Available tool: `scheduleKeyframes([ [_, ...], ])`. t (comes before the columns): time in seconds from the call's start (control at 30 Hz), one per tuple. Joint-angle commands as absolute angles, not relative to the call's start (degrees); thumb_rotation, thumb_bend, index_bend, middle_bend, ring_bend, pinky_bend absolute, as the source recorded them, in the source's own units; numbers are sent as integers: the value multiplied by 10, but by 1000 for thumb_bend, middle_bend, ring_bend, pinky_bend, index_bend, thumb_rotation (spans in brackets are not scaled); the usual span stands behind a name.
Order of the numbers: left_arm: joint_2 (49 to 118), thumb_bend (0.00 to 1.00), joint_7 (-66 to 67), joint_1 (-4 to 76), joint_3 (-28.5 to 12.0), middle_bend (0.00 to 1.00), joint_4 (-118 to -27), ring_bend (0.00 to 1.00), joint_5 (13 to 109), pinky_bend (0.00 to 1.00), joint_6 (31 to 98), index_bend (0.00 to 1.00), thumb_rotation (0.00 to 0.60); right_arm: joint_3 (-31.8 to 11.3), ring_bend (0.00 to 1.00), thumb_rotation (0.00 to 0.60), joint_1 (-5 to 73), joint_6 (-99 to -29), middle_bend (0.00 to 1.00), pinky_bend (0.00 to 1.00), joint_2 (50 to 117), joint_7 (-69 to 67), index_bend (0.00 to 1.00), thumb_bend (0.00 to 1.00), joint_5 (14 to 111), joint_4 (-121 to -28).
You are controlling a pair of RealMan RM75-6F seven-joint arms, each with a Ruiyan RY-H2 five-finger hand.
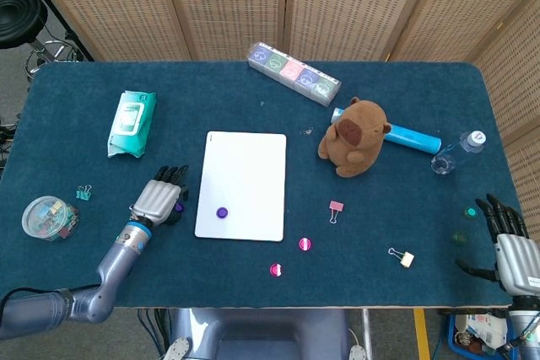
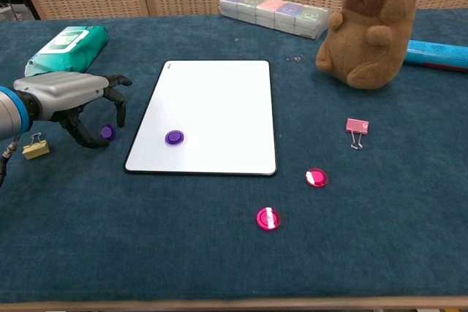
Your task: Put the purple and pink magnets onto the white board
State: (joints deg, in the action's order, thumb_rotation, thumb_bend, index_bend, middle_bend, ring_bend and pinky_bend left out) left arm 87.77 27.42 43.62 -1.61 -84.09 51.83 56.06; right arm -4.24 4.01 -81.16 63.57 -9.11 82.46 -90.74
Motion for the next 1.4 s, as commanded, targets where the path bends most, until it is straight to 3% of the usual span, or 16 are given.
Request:
scheduleKeyframes([
  [0.03,880,308,277,435,-17,0,-838,0,522,0,562,461,600,-42,0,600,40,-811,0,0,636,-92,0,0,825,-908],
  [0.4,884,432,288,430,-23,0,-833,0,529,0,565,676,600,-42,0,600,41,-810,0,0,634,-96,0,0,825,-908],
  [0.77,875,472,296,430,-35,0,-843,0,524,0,561,707,600,-42,0,600,41,-808,0,0,635,-96,0,0,824,-907],
  [1.0,837,482,294,456,-72,0,-895,0,516,0,539,707,600,-41,0,600,43,-804,0,0,637,-91,0,0,824,-907],
  [1.2,812,486,318,500,-104,0,-928,0,450,0,495,707,600,-41,0,600,44,-803,0,0,638,-90,0,0,821,-906],
  [1.4,822,485,363,551,-109,0,-918,0,342,0,472,707,600,-42,0,600,44,-802,0,0,637,-94,0,0,820,-905],
])
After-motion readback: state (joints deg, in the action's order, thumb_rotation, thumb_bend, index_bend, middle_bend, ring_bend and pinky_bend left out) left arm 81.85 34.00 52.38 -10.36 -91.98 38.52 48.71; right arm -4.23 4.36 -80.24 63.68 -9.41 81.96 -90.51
